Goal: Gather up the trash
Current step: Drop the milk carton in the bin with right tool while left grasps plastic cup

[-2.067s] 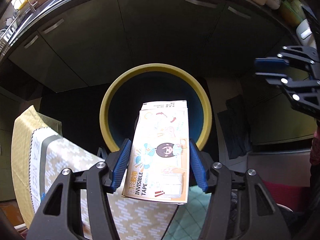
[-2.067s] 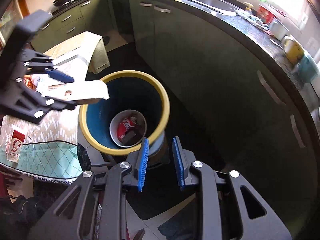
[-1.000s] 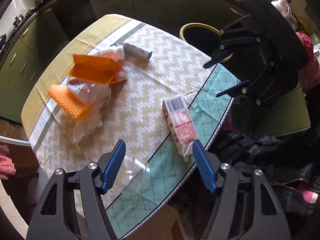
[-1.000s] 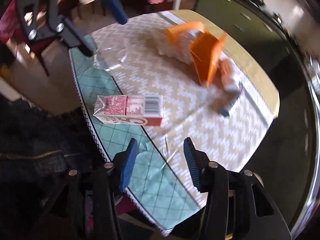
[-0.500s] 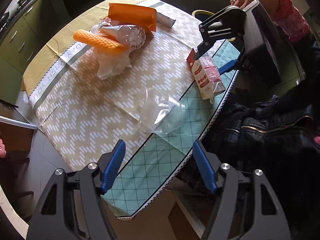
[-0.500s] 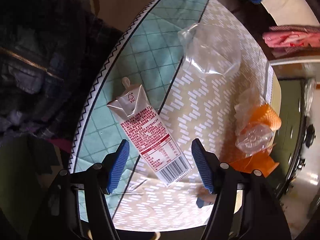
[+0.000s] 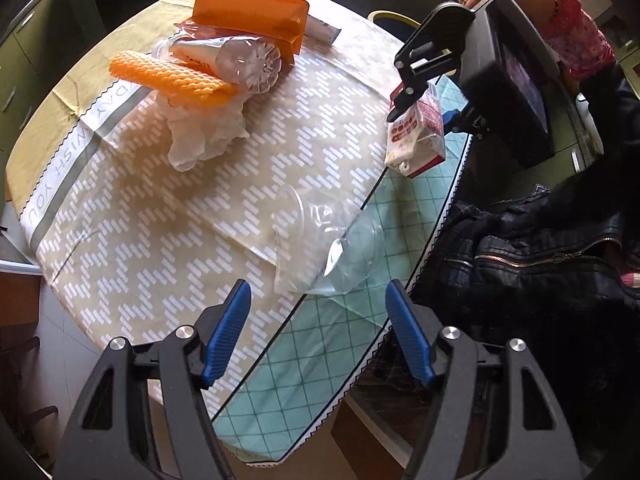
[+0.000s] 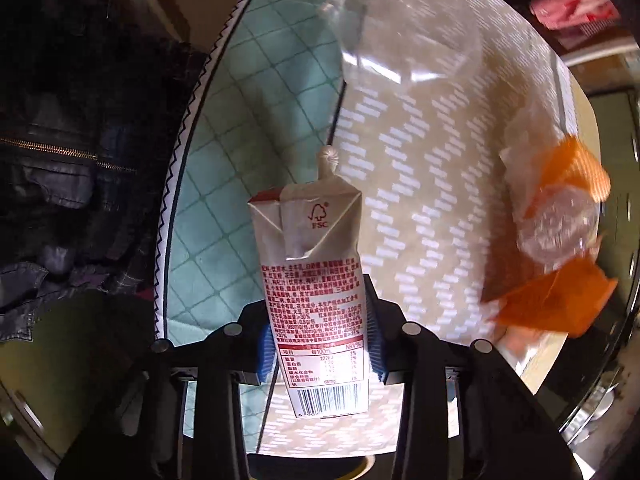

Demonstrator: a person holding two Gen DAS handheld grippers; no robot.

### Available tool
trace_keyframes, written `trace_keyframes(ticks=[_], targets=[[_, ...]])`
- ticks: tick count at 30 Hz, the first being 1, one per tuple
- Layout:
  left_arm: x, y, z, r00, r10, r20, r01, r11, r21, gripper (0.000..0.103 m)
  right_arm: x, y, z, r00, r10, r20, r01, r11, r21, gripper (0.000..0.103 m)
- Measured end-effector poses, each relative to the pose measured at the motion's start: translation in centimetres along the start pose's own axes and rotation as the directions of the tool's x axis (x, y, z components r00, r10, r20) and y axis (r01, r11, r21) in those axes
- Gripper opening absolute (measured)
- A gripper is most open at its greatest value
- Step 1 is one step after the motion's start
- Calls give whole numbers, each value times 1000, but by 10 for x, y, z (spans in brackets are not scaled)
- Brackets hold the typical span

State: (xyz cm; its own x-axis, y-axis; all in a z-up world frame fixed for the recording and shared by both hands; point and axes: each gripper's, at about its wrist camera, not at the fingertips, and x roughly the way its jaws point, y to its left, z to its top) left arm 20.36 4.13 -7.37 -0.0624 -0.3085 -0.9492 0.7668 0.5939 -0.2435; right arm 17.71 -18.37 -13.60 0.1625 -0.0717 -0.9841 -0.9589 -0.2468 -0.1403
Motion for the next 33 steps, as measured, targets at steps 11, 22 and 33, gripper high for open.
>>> trace_keyframes(ticks=[11, 22, 33], targets=[[46, 2, 36, 992, -82, -98, 85, 996, 24, 59, -19, -8, -118, 1000, 8, 13, -12, 932, 362, 36], [50, -13, 45, 993, 95, -73, -104, 988, -118, 5, -27, -6, -187, 995, -93, -19, 87, 818, 569, 36], [-8, -81, 87, 971, 215, 103, -210, 976, -54, 5, 16, -17, -326, 982, -64, -178, 187, 469, 863, 36]])
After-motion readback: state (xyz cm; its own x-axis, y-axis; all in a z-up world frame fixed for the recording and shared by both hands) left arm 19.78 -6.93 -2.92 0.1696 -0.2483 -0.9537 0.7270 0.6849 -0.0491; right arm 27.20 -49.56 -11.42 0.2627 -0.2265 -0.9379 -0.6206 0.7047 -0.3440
